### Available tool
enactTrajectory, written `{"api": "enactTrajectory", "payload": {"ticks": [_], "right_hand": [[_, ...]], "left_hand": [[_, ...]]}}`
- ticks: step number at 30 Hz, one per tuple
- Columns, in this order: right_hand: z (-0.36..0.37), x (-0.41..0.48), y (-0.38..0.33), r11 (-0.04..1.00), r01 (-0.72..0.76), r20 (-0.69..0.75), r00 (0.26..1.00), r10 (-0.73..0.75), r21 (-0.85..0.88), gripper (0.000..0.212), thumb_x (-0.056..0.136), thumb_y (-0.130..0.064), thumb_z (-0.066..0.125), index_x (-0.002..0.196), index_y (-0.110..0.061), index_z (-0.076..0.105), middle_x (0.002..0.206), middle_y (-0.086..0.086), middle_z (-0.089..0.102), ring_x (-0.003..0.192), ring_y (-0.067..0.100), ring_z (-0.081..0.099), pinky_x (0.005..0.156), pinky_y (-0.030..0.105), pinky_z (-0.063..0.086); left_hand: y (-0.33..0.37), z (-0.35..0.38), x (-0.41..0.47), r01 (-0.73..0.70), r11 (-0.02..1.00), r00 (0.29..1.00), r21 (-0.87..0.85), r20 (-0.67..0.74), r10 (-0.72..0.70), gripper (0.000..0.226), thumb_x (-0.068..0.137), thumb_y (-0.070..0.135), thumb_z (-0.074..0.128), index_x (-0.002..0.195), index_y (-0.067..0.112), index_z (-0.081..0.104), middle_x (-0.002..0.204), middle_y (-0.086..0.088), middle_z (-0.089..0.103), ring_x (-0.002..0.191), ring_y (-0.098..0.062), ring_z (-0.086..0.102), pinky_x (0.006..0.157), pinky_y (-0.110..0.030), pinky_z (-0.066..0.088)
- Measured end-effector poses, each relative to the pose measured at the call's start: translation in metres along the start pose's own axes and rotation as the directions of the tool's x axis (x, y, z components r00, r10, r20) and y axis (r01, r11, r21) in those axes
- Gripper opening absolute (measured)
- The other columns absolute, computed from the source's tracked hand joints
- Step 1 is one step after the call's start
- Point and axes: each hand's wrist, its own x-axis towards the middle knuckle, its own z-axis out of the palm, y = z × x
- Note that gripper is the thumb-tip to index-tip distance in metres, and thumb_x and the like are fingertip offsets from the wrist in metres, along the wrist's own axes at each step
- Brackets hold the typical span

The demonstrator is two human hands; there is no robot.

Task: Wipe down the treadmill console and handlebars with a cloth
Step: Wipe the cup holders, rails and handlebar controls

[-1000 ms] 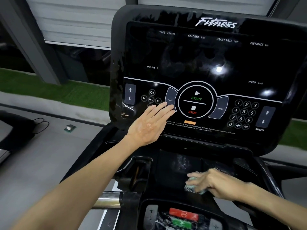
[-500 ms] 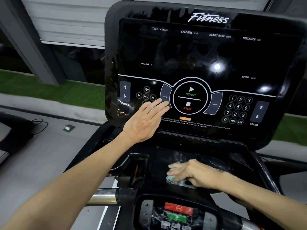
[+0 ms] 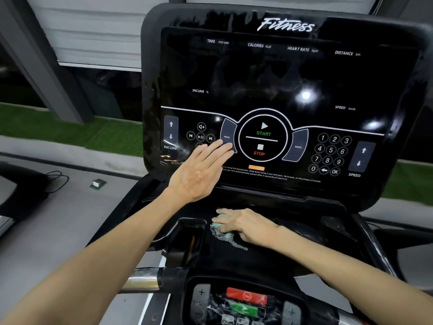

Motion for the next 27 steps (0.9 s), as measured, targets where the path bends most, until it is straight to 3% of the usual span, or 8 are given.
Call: {"api": "enactTrajectory", "payload": {"ticks": [6,12,15,17,20,24,26,27], "right_hand": [[-0.005,-0.059,0.002,0.995,-0.093,-0.051,0.995,0.091,-0.043,0.071,0.067,0.000,0.014,0.110,-0.007,0.071,0.131,0.004,0.061,0.128,0.030,0.051,0.092,0.045,0.054],[-0.013,-0.107,-0.009,0.969,-0.214,-0.005,0.977,0.215,-0.121,0.046,0.087,-0.010,0.033,0.113,-0.018,0.069,0.141,-0.004,0.052,0.137,0.021,0.040,0.106,0.031,0.042],[-0.024,-0.105,-0.024,0.931,-0.323,0.095,0.935,0.342,-0.169,0.047,0.092,-0.018,0.040,0.136,-0.031,0.052,0.161,-0.005,0.003,0.148,0.017,-0.004,0.117,0.035,0.025],[-0.034,-0.108,-0.037,0.897,-0.428,0.150,0.885,0.440,-0.107,0.047,0.099,-0.042,0.028,0.144,-0.035,0.040,0.156,-0.013,-0.017,0.146,0.008,-0.012,0.116,0.032,0.028],[-0.034,-0.107,-0.047,0.850,-0.526,0.102,0.844,0.527,-0.045,0.073,0.088,-0.071,0.019,0.146,-0.031,0.037,0.159,-0.013,0.000,0.146,0.009,0.019,0.111,0.029,0.035],[-0.021,-0.087,-0.046,0.801,-0.585,-0.012,0.808,0.589,-0.123,0.041,0.084,-0.037,0.072,0.123,-0.024,0.065,0.147,0.014,0.044,0.098,0.019,0.068,0.074,0.033,0.056],[-0.007,-0.085,-0.032,0.796,-0.576,-0.068,0.816,0.574,-0.186,0.047,0.058,-0.022,0.092,0.102,-0.024,0.075,0.125,0.018,0.063,0.058,0.015,0.069,0.049,0.030,0.056],[0.000,-0.084,-0.024,0.806,-0.573,-0.042,0.818,0.574,-0.150,0.050,0.060,-0.015,0.089,0.107,-0.022,0.073,0.128,0.019,0.061,0.058,0.017,0.069,0.050,0.032,0.057]], "left_hand": [[-0.001,0.001,0.000,0.003,1.000,1.000,0.001,0.012,-0.003,0.049,0.098,0.015,0.043,0.146,0.006,0.038,0.153,-0.010,0.039,0.142,-0.028,0.035,0.114,-0.044,0.031],[-0.002,0.002,0.000,0.002,1.000,1.000,-0.012,0.021,-0.002,0.048,0.098,0.016,0.043,0.145,0.006,0.040,0.153,-0.009,0.039,0.142,-0.028,0.035,0.114,-0.045,0.032],[-0.002,0.002,0.000,-0.005,1.000,1.000,-0.010,0.011,0.006,0.048,0.098,0.015,0.044,0.145,0.006,0.041,0.153,-0.010,0.040,0.142,-0.028,0.035,0.114,-0.044,0.032],[-0.002,0.002,0.000,-0.008,1.000,1.000,-0.012,0.007,0.008,0.048,0.098,0.015,0.044,0.145,0.006,0.041,0.153,-0.010,0.040,0.142,-0.028,0.036,0.114,-0.044,0.032],[-0.002,0.002,0.000,-0.005,1.000,1.000,-0.015,0.001,0.005,0.048,0.098,0.015,0.044,0.145,0.006,0.041,0.153,-0.010,0.041,0.142,-0.028,0.036,0.114,-0.043,0.031],[-0.001,0.001,0.000,-0.006,1.000,1.000,-0.010,0.005,0.006,0.047,0.098,0.015,0.045,0.144,0.005,0.042,0.152,-0.010,0.041,0.142,-0.028,0.036,0.115,-0.043,0.030],[-0.001,0.001,0.001,-0.006,1.000,1.000,-0.007,0.004,0.006,0.047,0.098,0.015,0.045,0.144,0.004,0.042,0.152,-0.011,0.041,0.142,-0.028,0.036,0.115,-0.043,0.031],[-0.001,0.001,0.001,-0.006,1.000,1.000,-0.006,0.003,0.006,0.047,0.098,0.015,0.045,0.144,0.004,0.042,0.152,-0.011,0.041,0.142,-0.028,0.036,0.115,-0.043,0.031]]}}
